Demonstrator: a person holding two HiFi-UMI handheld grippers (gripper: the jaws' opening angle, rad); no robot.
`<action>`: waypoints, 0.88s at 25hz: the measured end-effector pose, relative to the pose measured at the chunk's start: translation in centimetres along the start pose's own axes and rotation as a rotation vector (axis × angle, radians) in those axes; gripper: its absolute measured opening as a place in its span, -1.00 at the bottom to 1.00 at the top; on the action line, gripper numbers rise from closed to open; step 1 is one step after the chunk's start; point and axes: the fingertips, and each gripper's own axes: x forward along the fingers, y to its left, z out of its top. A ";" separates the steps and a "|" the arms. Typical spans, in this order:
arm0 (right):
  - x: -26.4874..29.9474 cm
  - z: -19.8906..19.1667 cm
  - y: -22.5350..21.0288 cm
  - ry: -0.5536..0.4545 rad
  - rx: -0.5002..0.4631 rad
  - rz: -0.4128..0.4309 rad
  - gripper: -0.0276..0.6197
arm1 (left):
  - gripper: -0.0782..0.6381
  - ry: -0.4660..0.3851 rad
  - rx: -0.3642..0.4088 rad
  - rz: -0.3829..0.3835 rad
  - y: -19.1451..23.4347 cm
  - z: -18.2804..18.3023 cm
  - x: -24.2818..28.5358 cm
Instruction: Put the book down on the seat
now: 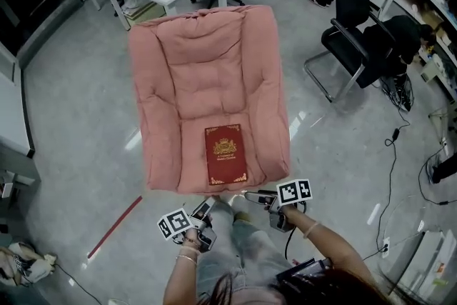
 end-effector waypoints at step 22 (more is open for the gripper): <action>-2.4 -0.6 10.8 -0.122 -0.115 0.110 0.26 | 0.04 0.035 0.118 -0.198 -9.7 0.3 -4.0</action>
